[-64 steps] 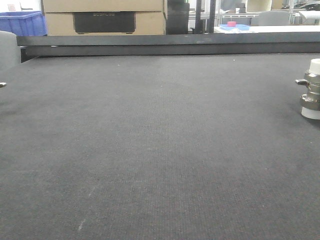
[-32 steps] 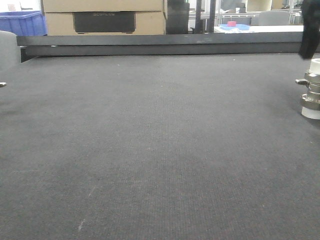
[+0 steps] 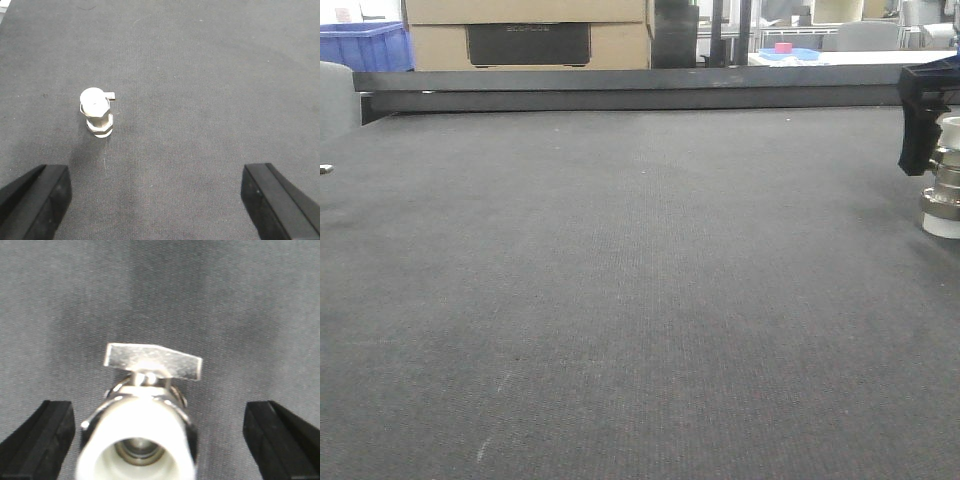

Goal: Place valve from conveyor to right shelf box
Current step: 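Close the left and right grippers around one valve each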

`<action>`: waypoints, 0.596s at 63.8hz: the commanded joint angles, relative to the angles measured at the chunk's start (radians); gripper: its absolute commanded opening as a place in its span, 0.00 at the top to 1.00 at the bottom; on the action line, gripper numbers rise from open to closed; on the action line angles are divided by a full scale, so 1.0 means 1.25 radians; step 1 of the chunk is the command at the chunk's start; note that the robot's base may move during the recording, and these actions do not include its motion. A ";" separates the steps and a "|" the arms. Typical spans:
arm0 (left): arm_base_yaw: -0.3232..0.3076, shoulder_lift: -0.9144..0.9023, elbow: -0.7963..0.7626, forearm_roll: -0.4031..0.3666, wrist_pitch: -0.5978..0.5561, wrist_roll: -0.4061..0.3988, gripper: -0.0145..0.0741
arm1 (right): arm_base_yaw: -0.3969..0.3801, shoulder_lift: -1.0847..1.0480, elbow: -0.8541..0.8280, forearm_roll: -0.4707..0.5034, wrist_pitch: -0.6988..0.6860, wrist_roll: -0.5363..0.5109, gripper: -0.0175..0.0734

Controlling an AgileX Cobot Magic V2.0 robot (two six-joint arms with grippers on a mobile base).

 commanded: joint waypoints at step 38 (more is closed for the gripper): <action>-0.005 0.005 -0.014 0.000 0.026 -0.002 0.17 | 0.000 -0.018 -0.006 0.008 -0.010 -0.008 0.98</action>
